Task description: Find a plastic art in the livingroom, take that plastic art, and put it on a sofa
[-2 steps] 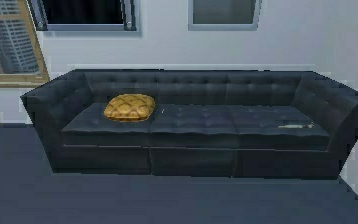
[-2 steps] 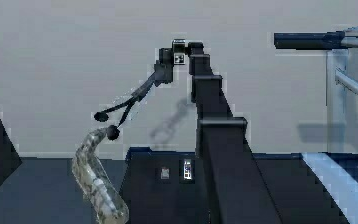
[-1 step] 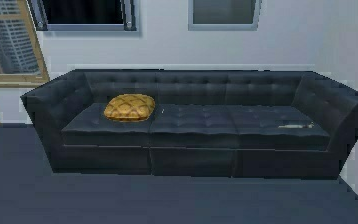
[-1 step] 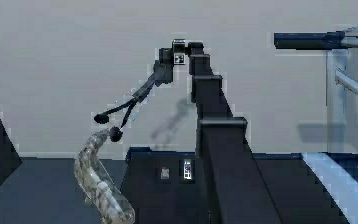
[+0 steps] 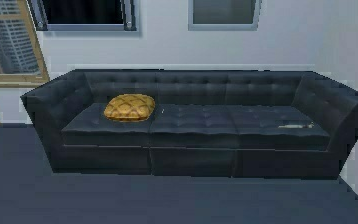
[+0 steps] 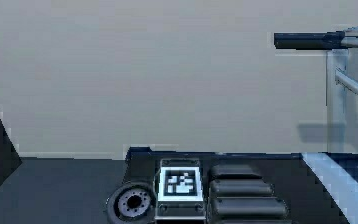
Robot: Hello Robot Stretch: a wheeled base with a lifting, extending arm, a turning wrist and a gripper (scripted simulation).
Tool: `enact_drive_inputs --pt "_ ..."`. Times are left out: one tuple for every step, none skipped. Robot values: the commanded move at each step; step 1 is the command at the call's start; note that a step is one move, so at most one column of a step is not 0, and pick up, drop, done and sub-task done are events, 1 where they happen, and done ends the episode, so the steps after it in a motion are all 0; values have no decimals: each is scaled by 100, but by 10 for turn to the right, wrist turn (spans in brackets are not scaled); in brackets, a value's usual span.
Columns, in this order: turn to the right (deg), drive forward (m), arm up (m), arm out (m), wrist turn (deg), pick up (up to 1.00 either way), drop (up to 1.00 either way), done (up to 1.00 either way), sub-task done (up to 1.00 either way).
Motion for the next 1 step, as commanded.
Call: enact_drive_inputs --pt "0 85 0 0 0 0 0 0 0"
